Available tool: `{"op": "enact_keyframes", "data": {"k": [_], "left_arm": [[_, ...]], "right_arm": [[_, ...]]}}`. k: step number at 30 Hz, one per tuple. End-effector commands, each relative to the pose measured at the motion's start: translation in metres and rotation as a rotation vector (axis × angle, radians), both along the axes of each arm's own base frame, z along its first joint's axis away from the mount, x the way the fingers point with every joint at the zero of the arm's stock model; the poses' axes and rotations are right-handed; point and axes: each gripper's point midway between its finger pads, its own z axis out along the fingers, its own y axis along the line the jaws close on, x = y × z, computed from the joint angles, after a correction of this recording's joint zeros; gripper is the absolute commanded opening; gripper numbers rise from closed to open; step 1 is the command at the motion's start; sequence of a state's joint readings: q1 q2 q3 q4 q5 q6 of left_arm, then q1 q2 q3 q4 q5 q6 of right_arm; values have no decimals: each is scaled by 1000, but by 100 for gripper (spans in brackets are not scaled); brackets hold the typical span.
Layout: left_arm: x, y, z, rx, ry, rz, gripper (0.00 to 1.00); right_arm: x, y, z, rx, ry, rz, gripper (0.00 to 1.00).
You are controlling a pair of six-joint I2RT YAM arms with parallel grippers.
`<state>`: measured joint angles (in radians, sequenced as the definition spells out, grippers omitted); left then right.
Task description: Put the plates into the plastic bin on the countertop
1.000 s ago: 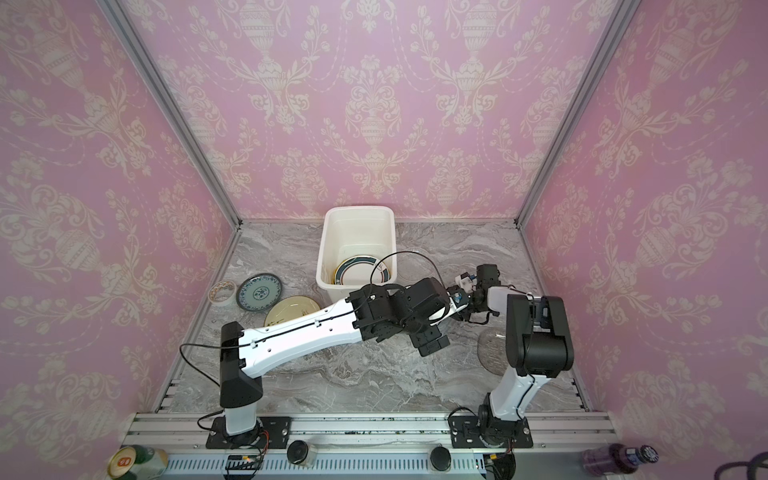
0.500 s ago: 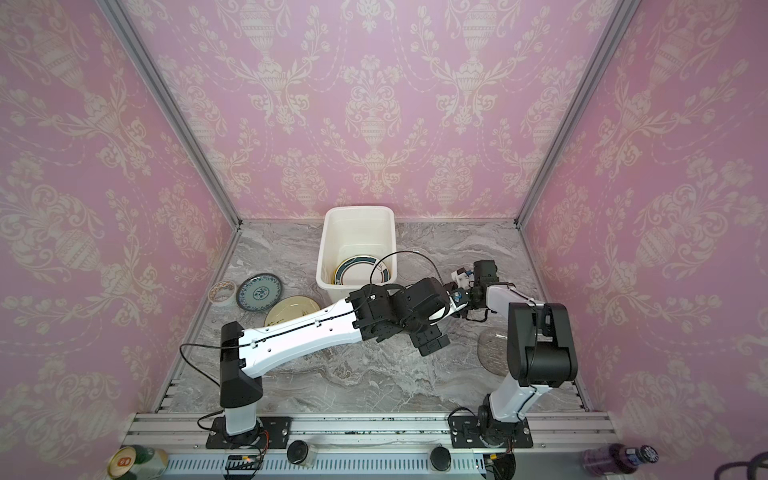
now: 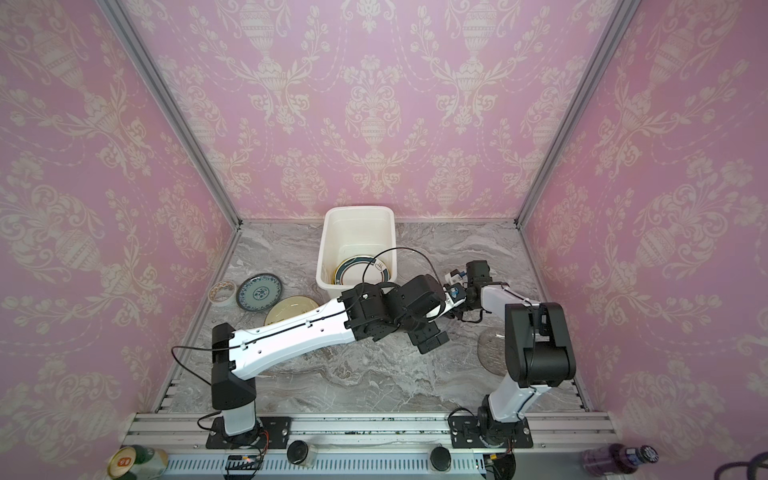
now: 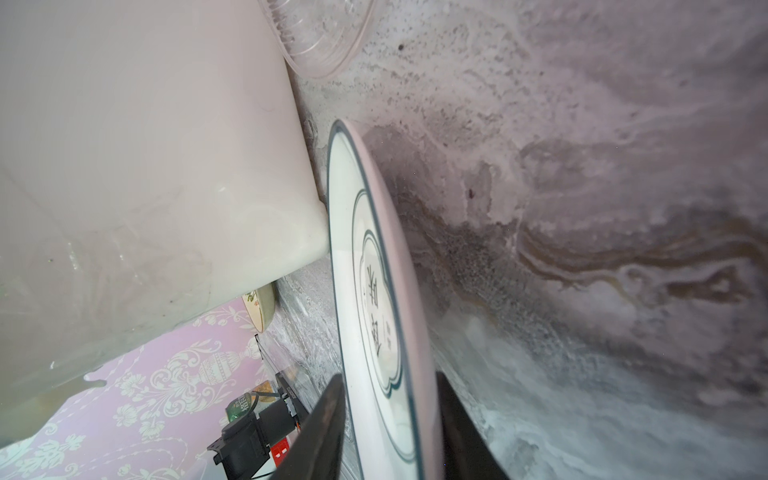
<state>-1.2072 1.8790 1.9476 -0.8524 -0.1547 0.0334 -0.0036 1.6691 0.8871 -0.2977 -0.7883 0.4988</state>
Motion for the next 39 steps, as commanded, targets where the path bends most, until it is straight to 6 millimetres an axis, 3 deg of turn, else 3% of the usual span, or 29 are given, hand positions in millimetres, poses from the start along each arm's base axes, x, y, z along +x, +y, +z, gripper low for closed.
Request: {"op": "enact_keyframes", "data": {"k": [1,9,15,21,25,26,32,39], "left_arm": [[5,7,17,-43,-19,46,99],[19,12,44,-153,-5,133,99],[38,33,76,-274,87,245,99],[58,66,101,-413,221,372,99],[65,90,112,-481,285,436,99],[68,98,114,-504,310,462,99],[84,141,116,-665,501,571,99],[90,174,112,-753,617,619,97]], "right_arm": [[7,1,7,-10,-23,6,29],[-1,-2,24,-52,-34,36,17],[-7,-5,48,-81,-57,42,8],[-13,-12,91,-134,-116,54,6],[-21,-13,128,-147,-173,49,6],[-19,-13,147,-148,-214,46,6],[-32,-8,208,-94,-316,20,5],[-42,-1,255,-21,-391,-7,5]]}}
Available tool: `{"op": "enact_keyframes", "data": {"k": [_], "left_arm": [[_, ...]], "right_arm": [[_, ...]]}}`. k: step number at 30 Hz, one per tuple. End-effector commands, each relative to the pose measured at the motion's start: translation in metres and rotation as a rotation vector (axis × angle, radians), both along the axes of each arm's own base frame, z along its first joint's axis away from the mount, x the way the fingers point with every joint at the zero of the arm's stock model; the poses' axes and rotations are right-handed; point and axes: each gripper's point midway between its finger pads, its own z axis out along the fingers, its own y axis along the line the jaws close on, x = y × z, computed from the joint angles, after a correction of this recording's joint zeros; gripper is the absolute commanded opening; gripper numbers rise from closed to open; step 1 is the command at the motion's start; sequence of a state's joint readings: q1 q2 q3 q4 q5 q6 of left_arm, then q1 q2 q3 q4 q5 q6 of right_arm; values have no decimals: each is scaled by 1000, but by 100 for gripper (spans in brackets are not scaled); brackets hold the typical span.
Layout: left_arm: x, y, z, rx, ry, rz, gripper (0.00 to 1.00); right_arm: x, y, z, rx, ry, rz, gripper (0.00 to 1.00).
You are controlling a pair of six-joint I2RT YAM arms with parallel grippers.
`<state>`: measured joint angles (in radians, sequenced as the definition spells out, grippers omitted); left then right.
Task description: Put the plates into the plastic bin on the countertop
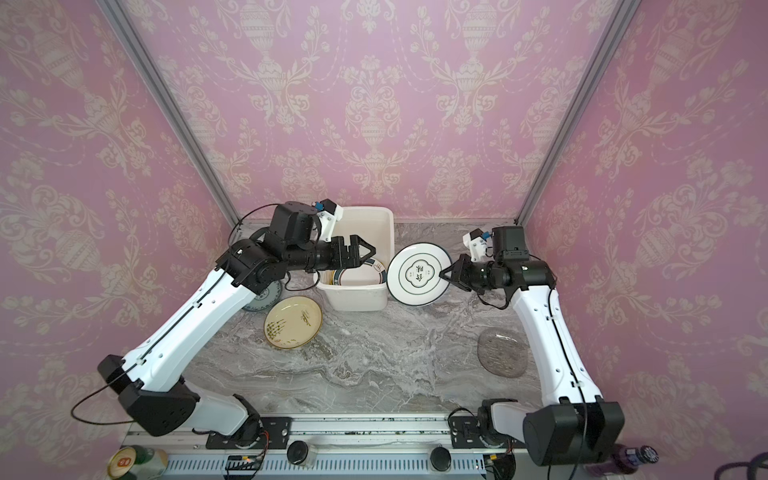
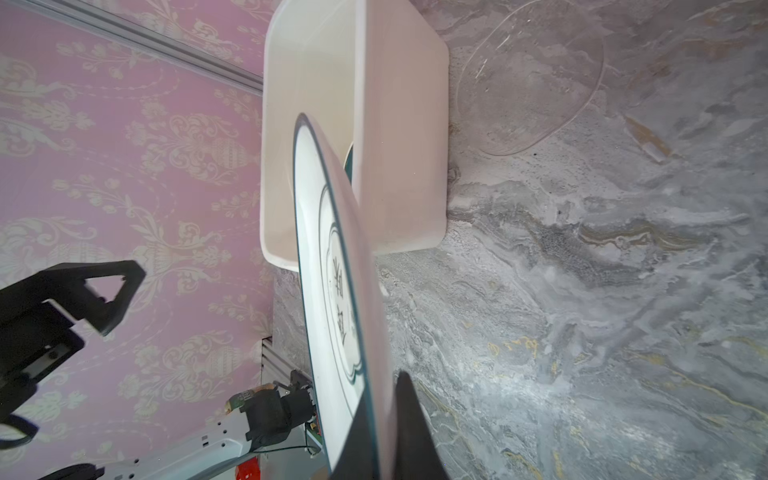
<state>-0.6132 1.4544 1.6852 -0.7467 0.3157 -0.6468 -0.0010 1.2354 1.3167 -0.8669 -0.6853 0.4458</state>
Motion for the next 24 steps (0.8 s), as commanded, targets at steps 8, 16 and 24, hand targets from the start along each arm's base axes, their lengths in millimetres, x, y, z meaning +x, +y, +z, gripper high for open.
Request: {"op": "enact_keyframes", "data": {"k": [8,16,24], "left_arm": [[-11,-12,5,-134,91,-115,86],[-3,-21,-12,-193,110,-102,73],[7,-28,-9,-319,137,-71,56]], "right_arm": [[-1,31,74,224,-116,26,5],[9,59,81,329,-129,63,5],[11,72,78,370,-122,88,5]]}}
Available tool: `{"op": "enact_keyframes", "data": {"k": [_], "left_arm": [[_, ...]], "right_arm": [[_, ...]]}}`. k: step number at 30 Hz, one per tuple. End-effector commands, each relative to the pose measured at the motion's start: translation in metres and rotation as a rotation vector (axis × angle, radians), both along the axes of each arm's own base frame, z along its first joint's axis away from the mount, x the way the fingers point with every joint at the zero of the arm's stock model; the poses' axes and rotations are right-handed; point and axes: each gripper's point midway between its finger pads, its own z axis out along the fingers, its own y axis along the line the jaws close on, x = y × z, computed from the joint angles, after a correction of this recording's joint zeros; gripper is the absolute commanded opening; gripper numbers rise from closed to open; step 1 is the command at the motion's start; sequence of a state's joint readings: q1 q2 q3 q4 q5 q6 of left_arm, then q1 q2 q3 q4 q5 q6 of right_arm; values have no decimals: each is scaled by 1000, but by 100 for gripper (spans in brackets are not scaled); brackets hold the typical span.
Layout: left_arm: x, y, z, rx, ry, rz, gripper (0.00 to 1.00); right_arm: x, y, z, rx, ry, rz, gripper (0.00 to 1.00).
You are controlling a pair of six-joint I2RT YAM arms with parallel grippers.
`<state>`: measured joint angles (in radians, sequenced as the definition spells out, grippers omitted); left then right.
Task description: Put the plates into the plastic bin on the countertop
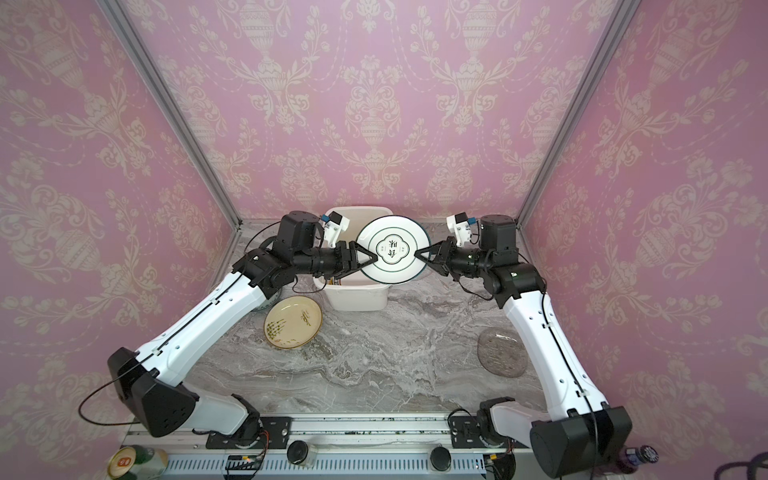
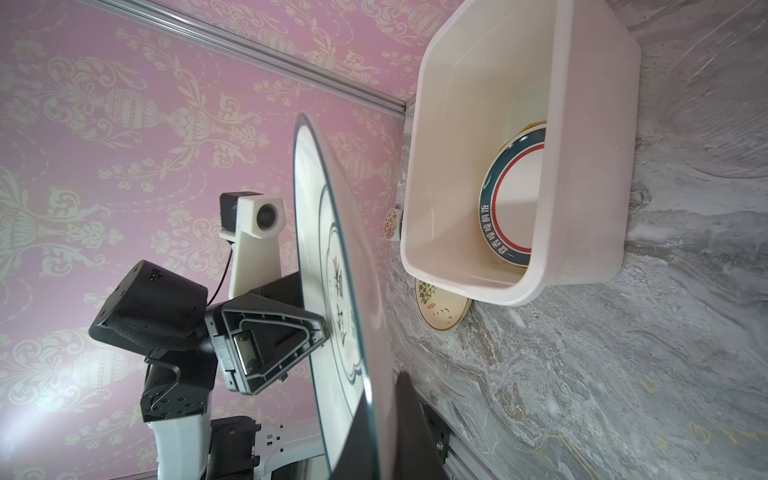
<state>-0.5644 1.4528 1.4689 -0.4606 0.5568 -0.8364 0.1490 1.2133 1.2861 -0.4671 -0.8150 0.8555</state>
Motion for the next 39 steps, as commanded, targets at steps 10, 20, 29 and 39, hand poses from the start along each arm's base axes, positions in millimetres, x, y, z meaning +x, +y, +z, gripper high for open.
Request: {"op": "enact_keyframes", "data": {"k": [10,20,29,39], "left_arm": [[6,-2,25,-160,-10,33,32],[14,7,21,-151,-4,80,3],[36,52,3,-9,-11,237,0],[65,109,-52,461,39,390,0]], "right_arm": [[14,14,5,64,-28,22,5],[21,18,-6,55,-7,25,15],[24,4,-28,-94,28,-29,53],[21,-7,-56,-191,85,-44,55]]}}
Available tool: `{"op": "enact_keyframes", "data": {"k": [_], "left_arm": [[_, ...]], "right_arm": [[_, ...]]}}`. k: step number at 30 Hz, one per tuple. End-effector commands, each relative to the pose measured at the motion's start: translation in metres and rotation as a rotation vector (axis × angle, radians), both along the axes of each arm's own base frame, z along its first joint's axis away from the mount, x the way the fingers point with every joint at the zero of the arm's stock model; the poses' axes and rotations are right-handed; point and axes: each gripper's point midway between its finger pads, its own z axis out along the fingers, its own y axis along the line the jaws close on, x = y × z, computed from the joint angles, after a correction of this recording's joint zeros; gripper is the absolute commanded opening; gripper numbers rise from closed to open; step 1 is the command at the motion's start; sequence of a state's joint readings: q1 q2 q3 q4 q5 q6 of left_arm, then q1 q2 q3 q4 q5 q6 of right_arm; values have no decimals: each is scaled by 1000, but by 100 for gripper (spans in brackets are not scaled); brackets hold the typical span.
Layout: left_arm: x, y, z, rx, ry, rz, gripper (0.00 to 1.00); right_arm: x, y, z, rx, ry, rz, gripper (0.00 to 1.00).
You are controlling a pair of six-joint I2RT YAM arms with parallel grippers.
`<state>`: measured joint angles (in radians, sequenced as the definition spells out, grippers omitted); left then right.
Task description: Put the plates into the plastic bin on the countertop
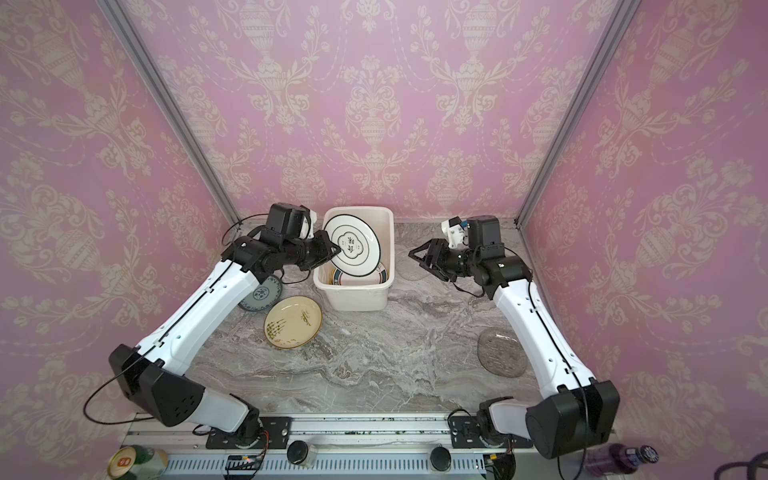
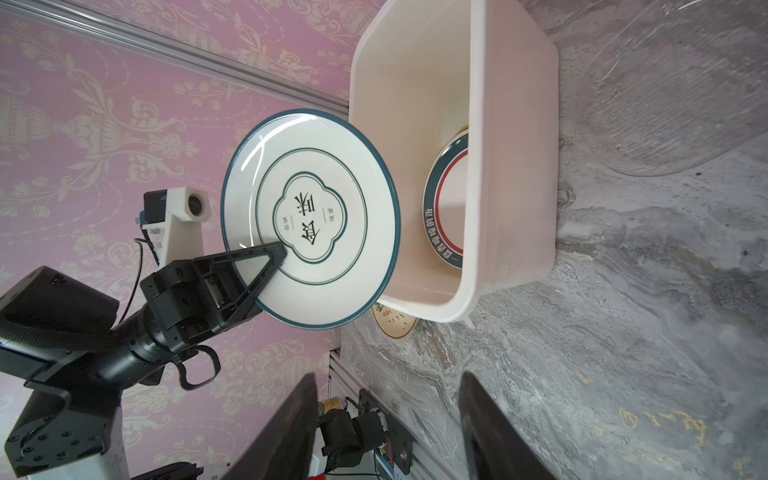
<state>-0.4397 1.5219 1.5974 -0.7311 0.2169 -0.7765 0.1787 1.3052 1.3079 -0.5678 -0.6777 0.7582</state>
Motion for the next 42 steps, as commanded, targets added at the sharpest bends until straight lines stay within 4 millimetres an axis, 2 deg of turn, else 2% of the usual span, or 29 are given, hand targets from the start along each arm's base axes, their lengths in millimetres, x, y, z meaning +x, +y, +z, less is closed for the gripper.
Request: {"op": "enact_keyframes", "data": {"k": [1,9,14,18,28,40,42], "left_arm": [[9,18,-19,159,20,18,0],[32,7,-52,234,68,-34,0],[39,-4,-68,213,84,-68,0],[40,-19,-83,190,97,-154,0],[34,-32,-127,186,168,-272,0],[30,-32,-157,203,239,-300,0],[30,-30,-160,215,244,-297,3]], "right_arm": [[0,-3,-10,-41,8,7,55],[2,-1,-20,-41,23,23,55],[3,-1,-26,-43,31,34,55],[3,-2,-30,-39,37,38,55],[4,0,-38,-30,49,45,54],[4,0,-38,-35,51,48,54],[4,0,-38,-36,50,47,54]]}}
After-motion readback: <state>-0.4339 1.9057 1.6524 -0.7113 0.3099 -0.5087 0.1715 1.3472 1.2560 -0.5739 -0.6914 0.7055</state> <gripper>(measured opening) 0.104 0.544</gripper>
